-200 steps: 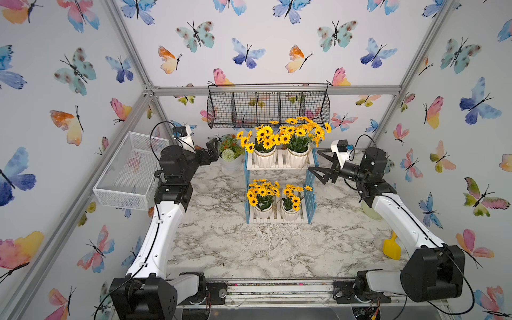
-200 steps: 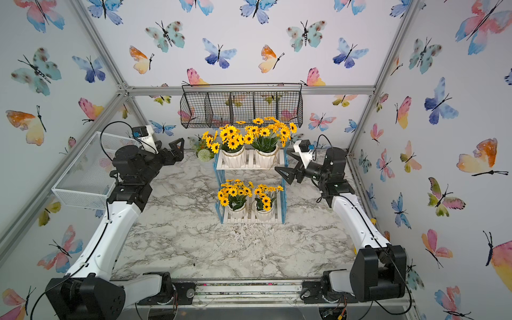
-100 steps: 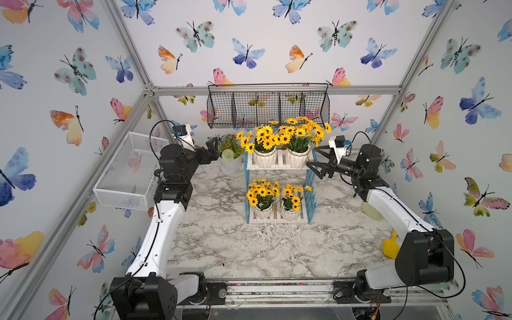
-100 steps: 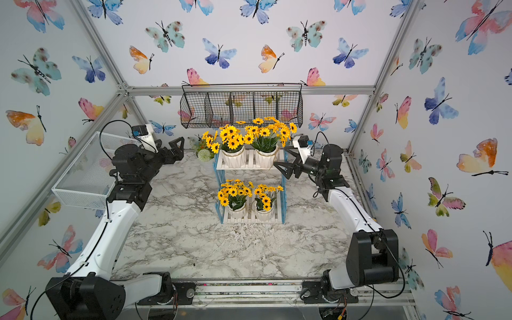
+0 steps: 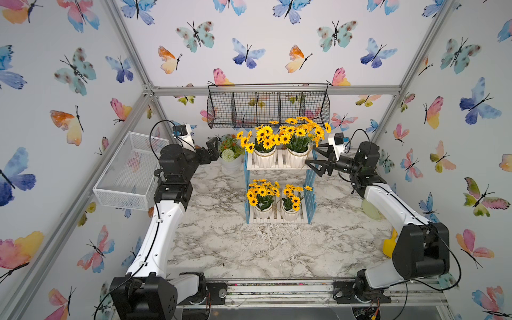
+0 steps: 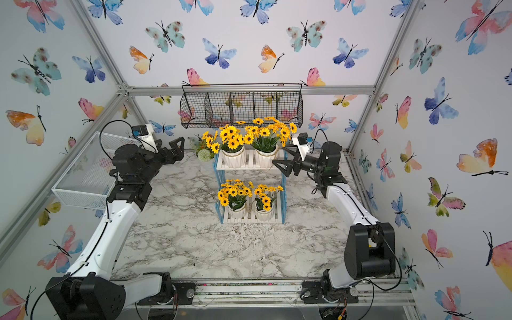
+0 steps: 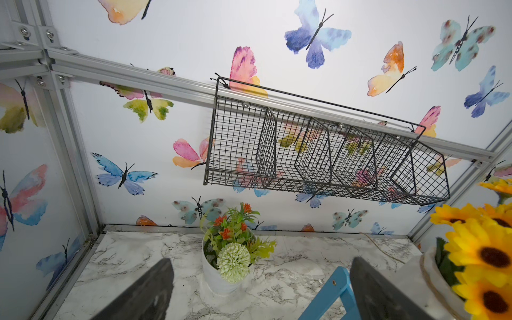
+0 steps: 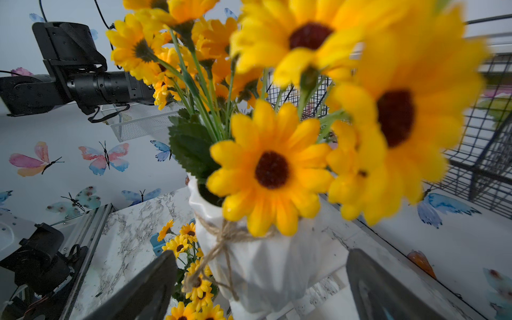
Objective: Take the sunflower pots off the shelves
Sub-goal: Pick up the sunflower pot from the shelf.
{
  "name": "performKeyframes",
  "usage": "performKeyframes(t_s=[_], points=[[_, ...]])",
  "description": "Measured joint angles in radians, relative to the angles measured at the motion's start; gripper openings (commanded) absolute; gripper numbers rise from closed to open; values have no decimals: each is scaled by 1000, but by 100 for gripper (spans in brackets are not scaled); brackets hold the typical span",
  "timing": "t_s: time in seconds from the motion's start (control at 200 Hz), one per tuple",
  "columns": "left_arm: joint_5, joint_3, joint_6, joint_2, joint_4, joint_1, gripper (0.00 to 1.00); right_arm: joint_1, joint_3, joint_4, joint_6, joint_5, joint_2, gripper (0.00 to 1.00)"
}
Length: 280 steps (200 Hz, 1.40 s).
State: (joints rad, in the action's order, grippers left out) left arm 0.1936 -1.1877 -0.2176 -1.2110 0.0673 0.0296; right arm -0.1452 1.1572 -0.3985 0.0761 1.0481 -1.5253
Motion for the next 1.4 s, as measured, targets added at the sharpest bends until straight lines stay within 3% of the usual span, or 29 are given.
performKeyframes(t_s=[1.401], points=[[14,0,0,0,3,-2,98,-121,105,123,-78,-140,-51,98]])
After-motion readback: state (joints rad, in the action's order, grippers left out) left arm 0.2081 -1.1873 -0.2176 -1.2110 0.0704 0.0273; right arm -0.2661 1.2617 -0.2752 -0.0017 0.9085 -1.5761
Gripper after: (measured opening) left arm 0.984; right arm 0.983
